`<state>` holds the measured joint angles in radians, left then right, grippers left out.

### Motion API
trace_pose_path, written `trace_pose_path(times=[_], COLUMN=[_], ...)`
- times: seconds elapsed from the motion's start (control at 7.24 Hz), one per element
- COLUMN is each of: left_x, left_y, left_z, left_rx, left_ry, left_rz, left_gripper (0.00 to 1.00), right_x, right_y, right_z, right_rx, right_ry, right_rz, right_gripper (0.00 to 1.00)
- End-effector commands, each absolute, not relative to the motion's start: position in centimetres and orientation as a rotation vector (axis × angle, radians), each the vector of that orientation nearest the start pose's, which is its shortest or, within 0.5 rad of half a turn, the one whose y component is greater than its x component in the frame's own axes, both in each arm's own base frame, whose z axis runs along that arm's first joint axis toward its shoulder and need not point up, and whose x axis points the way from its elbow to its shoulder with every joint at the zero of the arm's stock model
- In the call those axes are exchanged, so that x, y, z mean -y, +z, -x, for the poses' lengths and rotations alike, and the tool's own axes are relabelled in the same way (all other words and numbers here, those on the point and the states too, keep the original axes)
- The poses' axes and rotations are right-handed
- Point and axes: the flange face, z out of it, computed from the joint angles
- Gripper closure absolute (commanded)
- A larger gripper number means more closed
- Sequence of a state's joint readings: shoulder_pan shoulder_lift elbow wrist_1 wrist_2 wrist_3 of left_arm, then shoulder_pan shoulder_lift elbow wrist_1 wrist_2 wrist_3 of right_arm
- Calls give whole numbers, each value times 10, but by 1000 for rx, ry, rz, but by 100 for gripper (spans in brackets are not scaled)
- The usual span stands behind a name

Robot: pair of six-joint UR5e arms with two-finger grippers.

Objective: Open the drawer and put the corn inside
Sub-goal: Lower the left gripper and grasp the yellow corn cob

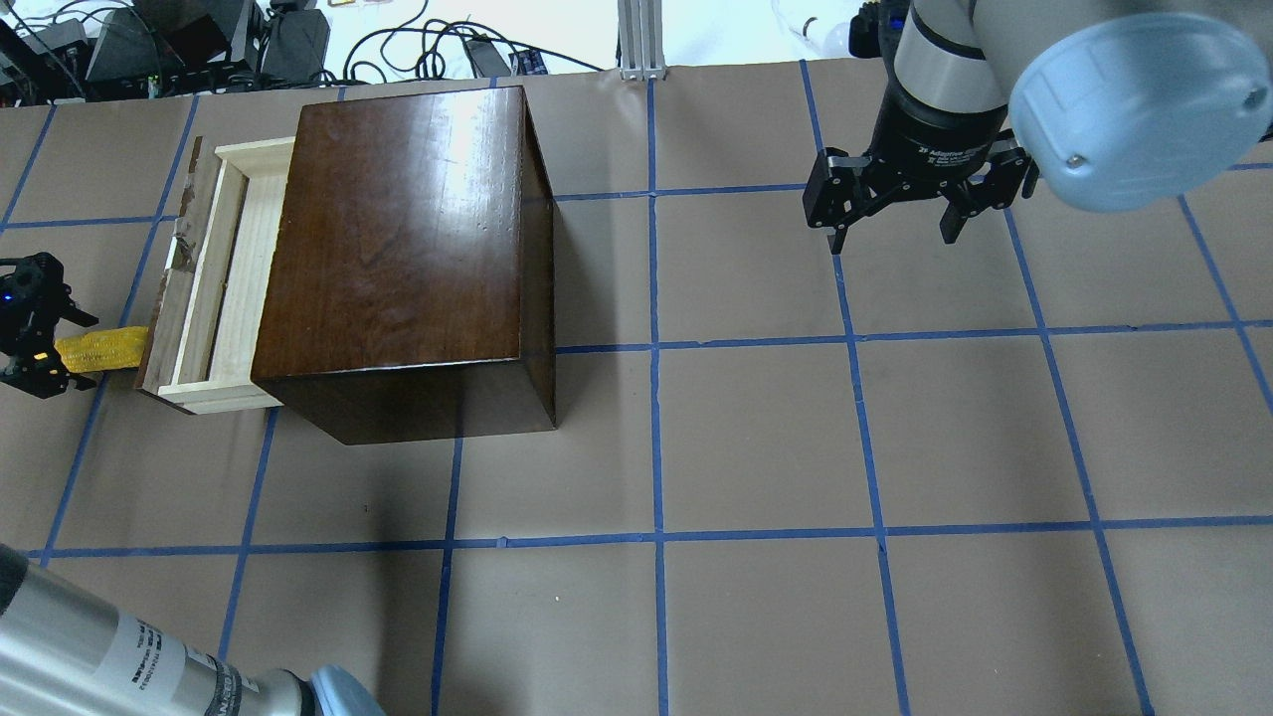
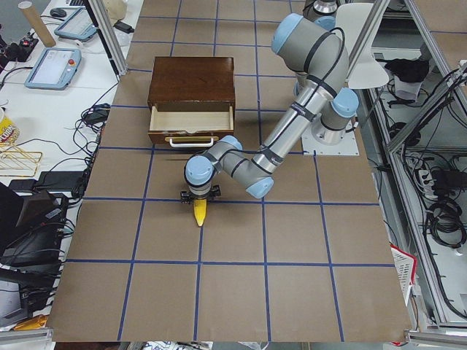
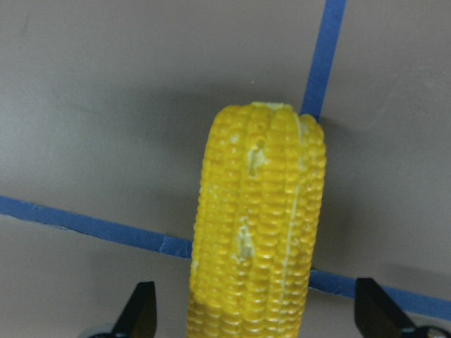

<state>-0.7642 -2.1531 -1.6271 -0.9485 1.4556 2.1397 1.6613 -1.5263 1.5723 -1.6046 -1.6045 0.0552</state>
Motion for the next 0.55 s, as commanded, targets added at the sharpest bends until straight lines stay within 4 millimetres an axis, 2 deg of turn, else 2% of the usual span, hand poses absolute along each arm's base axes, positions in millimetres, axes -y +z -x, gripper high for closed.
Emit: trace_pose_path(times=[0.0,0.14,0.41], left_x=[552,552,554], left_y=[180,180,180], left_z=[-362,-362,-362], left_rx=[-2492,-2489,-2480], left_ry=[-188,-188,-186], left_rz=[-1961,-1964,-1970], left_gripper=[0,9,72], right_x=[495,495,495], right_y=[468,468,468], right_z=[-175,-175,-175], right_rx=[-3176,-3176,-3176], right_ry=[16,16,16], right_rz=[56,56,56], right_gripper=[0,0,0])
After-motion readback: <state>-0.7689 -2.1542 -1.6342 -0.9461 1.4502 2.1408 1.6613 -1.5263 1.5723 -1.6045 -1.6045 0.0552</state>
